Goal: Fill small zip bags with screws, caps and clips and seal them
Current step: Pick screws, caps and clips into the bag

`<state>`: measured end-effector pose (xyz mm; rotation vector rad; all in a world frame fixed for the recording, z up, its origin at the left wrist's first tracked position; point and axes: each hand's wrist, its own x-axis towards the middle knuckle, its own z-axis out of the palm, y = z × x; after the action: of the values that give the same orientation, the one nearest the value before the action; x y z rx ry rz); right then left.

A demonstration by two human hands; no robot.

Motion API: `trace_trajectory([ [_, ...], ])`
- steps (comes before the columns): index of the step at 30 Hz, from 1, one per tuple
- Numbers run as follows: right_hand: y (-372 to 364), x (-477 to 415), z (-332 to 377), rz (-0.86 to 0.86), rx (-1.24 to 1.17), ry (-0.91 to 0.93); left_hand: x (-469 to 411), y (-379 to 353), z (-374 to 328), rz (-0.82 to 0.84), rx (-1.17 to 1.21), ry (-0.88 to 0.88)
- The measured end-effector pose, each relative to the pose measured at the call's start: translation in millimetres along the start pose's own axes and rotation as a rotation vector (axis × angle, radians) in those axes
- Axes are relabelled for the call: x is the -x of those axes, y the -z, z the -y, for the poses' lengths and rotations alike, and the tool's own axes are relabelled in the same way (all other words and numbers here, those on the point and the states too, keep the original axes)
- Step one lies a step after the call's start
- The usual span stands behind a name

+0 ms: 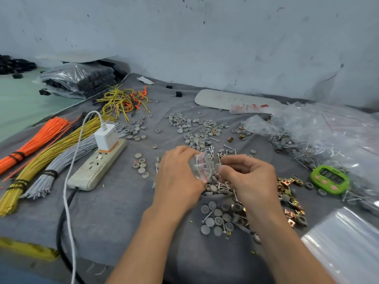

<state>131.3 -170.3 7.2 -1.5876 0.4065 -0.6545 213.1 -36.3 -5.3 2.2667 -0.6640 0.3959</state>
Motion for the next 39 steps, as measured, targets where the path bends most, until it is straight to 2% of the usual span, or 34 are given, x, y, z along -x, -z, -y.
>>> trace_trajectory([
  [4,2.9,-2.5,3.6,0.075,0.038,0.035,0.9,-7.9,-12.8,0.065,0.024,-0.022],
  [11,5.9,-4.4,7.2,0.265,0.239,0.028,14.4,-17.5,-25.4,0.098,0.183,0.104],
  [16,11.1,-11.2,9.0,-0.013,0.096,-0.002,13.5,-10.9,-23.9,0.039,0.391,0.258],
  [18,17.0,-16.2,2.4,-0.05,0.369,0.02,11.9,-7.3,-19.8,0.016,0.495,0.309],
  [20,16.6,-16.7,-2.7,0.056,0.678,0.038,10.8,-2.3,-17.0,-0.006,0.612,0.336],
  [21,12.8,-15.4,-4.8,0.137,0.751,0.037,10.3,0.5,-16.7,-0.022,0.679,0.348],
  [23,1.8,-10.9,-9.7,0.27,0.84,0.038,8.7,5.5,-16.7,-0.065,0.819,0.385],
  [27,-9.4,-10.7,-6.7,0.318,1.034,0.052,6.8,16.0,-15.9,-0.126,1.111,0.44],
  [31,-5.9,-13.2,-8.8,0.384,1.136,0.014,3.2,22.5,-13.6,-0.132,1.259,0.449],
  [33,-5.4,-9.9,-13.2,0.328,1.127,0.054,0.6,24.8,-13.1,-0.155,1.302,0.468],
  [36,-7.9,-9.6,-15.3,0.206,0.881,0.099,-0.2,26.7,-10.6,-0.213,1.273,0.408],
  [37,-9.0,-11.2,-13.1,0.166,0.772,0.113,0.9,26.4,-10.0,-0.249,1.204,0.377],
  [39,-12.6,-16.2,-5.6,0.089,0.534,0.13,3.7,24.8,-9.6,-0.324,0.907,0.288],
])
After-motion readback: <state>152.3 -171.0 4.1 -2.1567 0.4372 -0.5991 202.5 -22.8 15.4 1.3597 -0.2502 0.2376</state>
